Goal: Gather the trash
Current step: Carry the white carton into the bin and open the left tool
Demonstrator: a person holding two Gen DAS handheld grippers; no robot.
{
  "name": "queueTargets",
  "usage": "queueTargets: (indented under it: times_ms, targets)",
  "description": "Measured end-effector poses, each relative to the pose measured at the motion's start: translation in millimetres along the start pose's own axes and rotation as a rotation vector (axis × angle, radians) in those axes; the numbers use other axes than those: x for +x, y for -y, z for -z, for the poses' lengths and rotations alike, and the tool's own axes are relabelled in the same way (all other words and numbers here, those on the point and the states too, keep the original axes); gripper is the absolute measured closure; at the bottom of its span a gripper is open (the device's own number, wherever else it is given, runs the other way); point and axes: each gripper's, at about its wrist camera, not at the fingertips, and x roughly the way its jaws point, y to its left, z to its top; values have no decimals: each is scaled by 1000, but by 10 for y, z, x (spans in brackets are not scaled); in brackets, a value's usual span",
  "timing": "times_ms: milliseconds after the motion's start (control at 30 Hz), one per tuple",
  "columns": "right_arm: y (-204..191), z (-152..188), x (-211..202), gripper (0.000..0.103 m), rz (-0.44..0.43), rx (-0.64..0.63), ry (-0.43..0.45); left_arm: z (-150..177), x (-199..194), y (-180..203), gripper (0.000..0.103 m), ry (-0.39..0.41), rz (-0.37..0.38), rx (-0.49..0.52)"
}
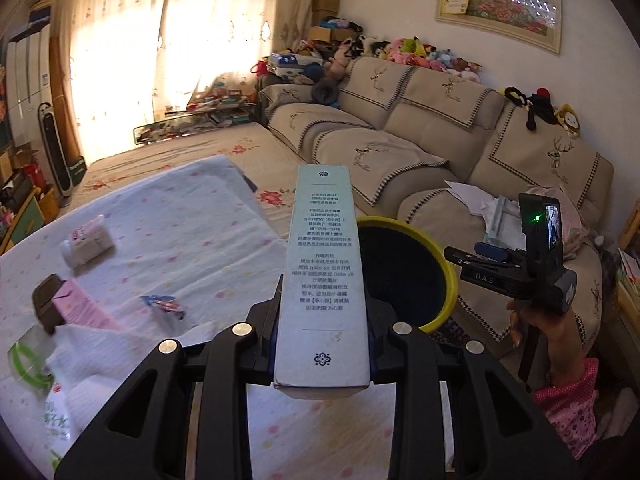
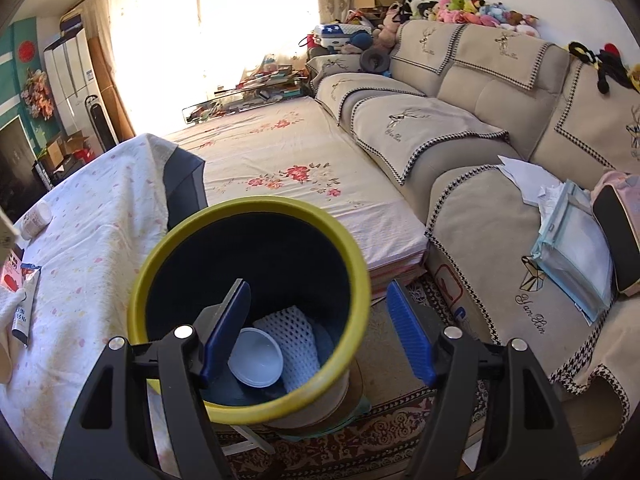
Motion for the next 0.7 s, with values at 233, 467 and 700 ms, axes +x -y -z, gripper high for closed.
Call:
queueTargets:
  times_ms: [233,467,700]
  targets:
    - [319,88,25,36,-8,58,-15,-262,819,482,73,-80,51,50]
    - [396,115,61,36,-23,68,-19,-343,1474,647,72,-151,53,56]
    - [380,98,71,35,-24,74,-21,-373,1878,631,60,-195,28,26]
